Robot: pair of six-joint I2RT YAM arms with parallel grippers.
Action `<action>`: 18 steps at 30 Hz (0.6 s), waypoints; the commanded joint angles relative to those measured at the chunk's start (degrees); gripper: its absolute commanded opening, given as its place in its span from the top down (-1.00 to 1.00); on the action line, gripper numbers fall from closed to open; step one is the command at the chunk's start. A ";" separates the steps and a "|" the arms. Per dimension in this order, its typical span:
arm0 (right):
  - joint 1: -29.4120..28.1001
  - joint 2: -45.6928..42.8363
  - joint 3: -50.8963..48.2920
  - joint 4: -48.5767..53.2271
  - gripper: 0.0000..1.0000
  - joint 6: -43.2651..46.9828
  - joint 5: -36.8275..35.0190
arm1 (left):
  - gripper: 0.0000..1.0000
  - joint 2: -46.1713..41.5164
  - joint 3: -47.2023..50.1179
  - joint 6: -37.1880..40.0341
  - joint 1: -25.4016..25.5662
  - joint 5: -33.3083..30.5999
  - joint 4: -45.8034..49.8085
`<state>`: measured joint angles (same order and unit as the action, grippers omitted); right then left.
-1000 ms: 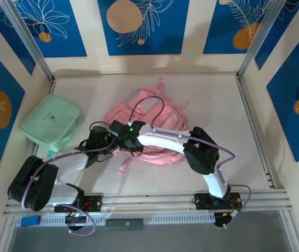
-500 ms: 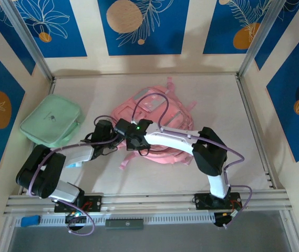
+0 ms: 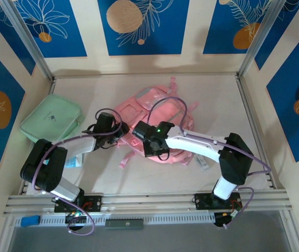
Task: Pack the student bag
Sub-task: Zip the student bag at the center of the table.
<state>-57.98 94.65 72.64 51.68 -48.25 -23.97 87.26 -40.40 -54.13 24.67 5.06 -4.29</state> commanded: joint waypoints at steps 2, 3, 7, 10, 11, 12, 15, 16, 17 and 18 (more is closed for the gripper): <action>-1.77 -4.59 -1.99 -2.93 1.00 6.83 5.65 | -0.36 0.81 -3.87 3.19 -1.29 -1.33 3.55; -1.88 -4.69 -1.83 -3.65 1.00 6.87 5.90 | -0.36 0.37 -4.52 3.55 -1.29 -0.72 4.65; -0.20 -4.55 -2.01 -4.97 1.00 5.50 8.39 | -0.33 -5.23 -0.82 0.12 -0.81 1.19 4.12; 0.23 -5.15 -3.73 -7.59 1.00 5.94 9.11 | -0.24 -9.23 1.63 -3.97 -0.02 3.84 3.51; 0.20 -5.26 -4.07 -8.13 1.00 6.21 9.28 | -0.22 -10.56 1.64 -4.87 0.44 4.30 4.87; 0.19 -5.34 -4.38 -8.81 1.00 6.55 9.31 | -0.21 -12.57 1.95 -6.36 1.48 3.72 5.95; 0.40 -5.02 -4.83 -9.57 1.00 6.31 8.87 | -0.20 -18.05 4.90 -12.21 7.20 -1.22 4.98; 0.41 -4.81 -4.72 -9.82 1.00 6.33 9.16 | -0.20 -19.28 6.09 -14.68 9.10 -2.55 3.50; 0.33 -4.83 -4.71 -10.05 1.00 6.24 9.27 | -0.19 -20.01 6.98 -16.54 10.36 -3.48 2.11; 0.26 -4.77 -4.66 -10.26 1.00 6.24 9.33 | -0.18 -20.51 7.86 -18.73 12.25 -4.53 1.04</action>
<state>-57.39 91.24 68.10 43.38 -42.78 -17.87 68.07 -35.00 -65.30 33.65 4.10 -1.23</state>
